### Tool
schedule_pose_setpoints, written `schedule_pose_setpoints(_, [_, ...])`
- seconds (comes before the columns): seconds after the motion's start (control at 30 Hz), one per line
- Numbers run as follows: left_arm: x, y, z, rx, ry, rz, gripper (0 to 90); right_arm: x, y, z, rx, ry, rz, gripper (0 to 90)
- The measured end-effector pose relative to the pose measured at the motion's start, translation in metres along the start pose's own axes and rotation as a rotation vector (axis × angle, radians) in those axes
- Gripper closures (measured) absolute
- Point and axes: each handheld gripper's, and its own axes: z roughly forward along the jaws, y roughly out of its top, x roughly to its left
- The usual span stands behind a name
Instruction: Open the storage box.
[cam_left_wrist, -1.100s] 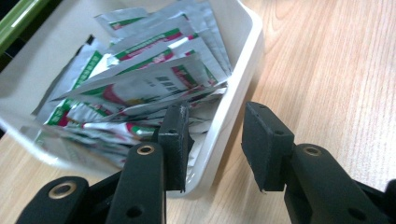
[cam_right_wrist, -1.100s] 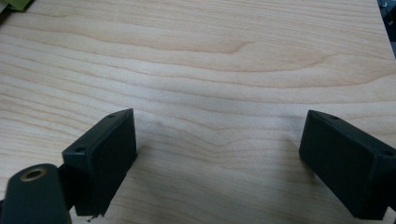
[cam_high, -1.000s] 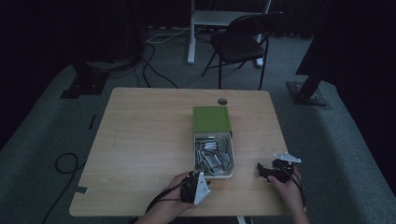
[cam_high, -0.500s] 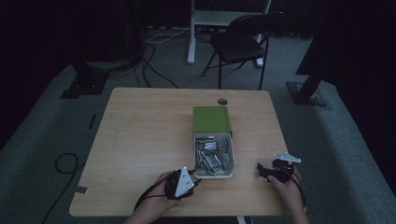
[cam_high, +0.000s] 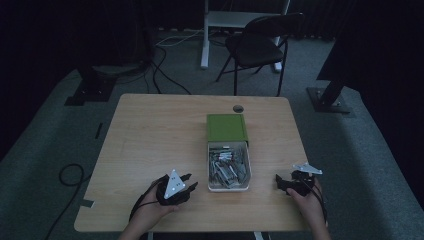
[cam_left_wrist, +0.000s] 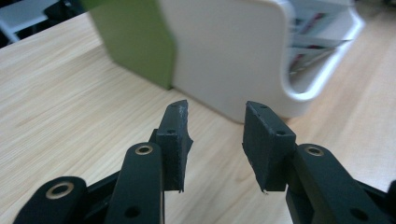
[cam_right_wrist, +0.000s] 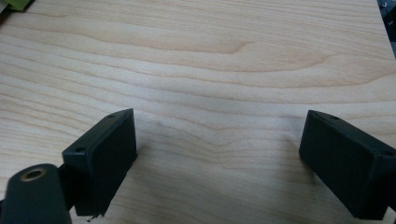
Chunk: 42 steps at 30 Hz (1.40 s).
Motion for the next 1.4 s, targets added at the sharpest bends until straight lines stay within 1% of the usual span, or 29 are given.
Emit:
schedule_pose_setpoints(0.13, [0.011,-0.007,-0.001,0.017,0.034,-0.023,61.6,0.0,0.0,0.0,0.0,0.0,0.001,10.7])
schedule_pose_setpoints(0.17, [0.013,-0.009,-0.001,0.018,0.041,-0.031,59.9,0.0,0.0,0.0,0.0,0.0,0.001,10.7])
schedule_pose_setpoints(0.23, [0.019,-0.013,-0.002,0.021,0.054,-0.048,59.6,0.0,0.0,0.0,0.0,0.0,-0.001,10.7])
schedule_pose_setpoints(0.37, [0.029,-0.019,-0.004,0.025,0.096,-0.101,59.6,0.0,0.0,0.0,0.0,0.0,-0.001,10.7])
schedule_pose_setpoints(0.43, [0.034,-0.022,-0.005,0.035,0.116,-0.114,59.6,0.0,0.0,0.0,0.0,0.0,0.0,10.7])
schedule_pose_setpoints(0.5, [0.038,-0.025,-0.007,0.044,0.121,-0.131,59.6,0.0,0.0,0.0,0.0,0.0,0.0,10.7])
schedule_pose_setpoints(0.57, [0.042,-0.028,-0.008,0.046,0.132,-0.137,56.3,0.0,0.0,0.0,0.0,0.0,0.001,10.7])
schedule_pose_setpoints(0.63, [0.045,-0.03,-0.01,0.042,0.14,-0.148,56.0,0.0,0.0,0.0,0.0,0.0,0.0,10.7])
schedule_pose_setpoints(0.67, [0.047,-0.031,-0.011,0.047,0.141,-0.147,54.3,0.0,0.0,0.0,0.0,0.0,0.0,10.7])
schedule_pose_setpoints(0.77, [0.052,-0.034,-0.014,0.045,0.161,-0.183,51.4,0.0,0.0,0.0,0.0,0.0,0.0,10.7])
schedule_pose_setpoints(0.8, [0.054,-0.035,-0.016,0.041,0.17,-0.191,51.4,0.0,0.0,0.0,0.0,0.0,0.0,10.7])
schedule_pose_setpoints(0.83, [0.056,-0.035,-0.017,0.033,0.181,-0.202,49.4,0.0,0.0,0.0,0.0,0.0,-0.001,10.7])
schedule_pose_setpoints(0.9, [0.06,-0.036,-0.019,0.038,0.181,-0.212,48.6,0.0,0.0,0.0,0.0,0.0,0.001,10.7])
schedule_pose_setpoints(0.97, [0.063,-0.037,-0.022,0.032,0.188,-0.226,44.8,0.0,0.0,0.0,0.0,0.0,0.001,10.7])
schedule_pose_setpoints(1.0, [0.065,-0.038,-0.024,0.035,0.184,-0.232,44.4,0.0,0.0,0.0,0.0,0.0,0.0,10.7])
schedule_pose_setpoints(1.03, [0.067,-0.039,-0.025,0.034,0.18,-0.245,41.2,0.0,0.0,0.0,0.0,0.0,0.0,10.7])
schedule_pose_setpoints(1.07, [0.069,-0.04,-0.026,0.039,0.18,-0.251,40.5,0.0,0.0,0.0,0.0,0.0,0.001,10.7])
schedule_pose_setpoints(1.13, [0.073,-0.042,-0.028,0.051,0.186,-0.285,35.9,0.0,0.0,0.0,0.0,0.0,0.0,10.7])
schedule_pose_setpoints(1.17, [0.075,-0.043,-0.029,0.06,0.186,-0.304,35.8,0.0,0.0,0.0,0.0,0.0,0.0,10.7])
schedule_pose_setpoints(1.2, [0.075,-0.043,-0.029,0.06,0.186,-0.304,35.8,0.0,0.0,0.0,0.0,0.0,0.0,10.7])
schedule_pose_setpoints(1.23, [0.081,-0.046,-0.032,0.056,0.191,-0.34,35.8,0.0,0.0,0.0,0.0,0.0,0.0,10.7])
schedule_pose_setpoints(1.33, [0.084,-0.048,-0.035,0.051,0.2,-0.345,33.7,0.0,0.0,0.0,0.0,0.0,0.001,10.7])
schedule_pose_setpoints(1.37, [0.085,-0.048,-0.035,0.053,0.205,-0.345,29.4,0.0,0.0,0.0,0.0,0.0,0.001,10.7])
schedule_pose_setpoints(1.4, [0.087,-0.049,-0.036,0.057,0.21,-0.348,23.1,0.0,0.0,0.0,0.0,0.0,0.0,10.7])
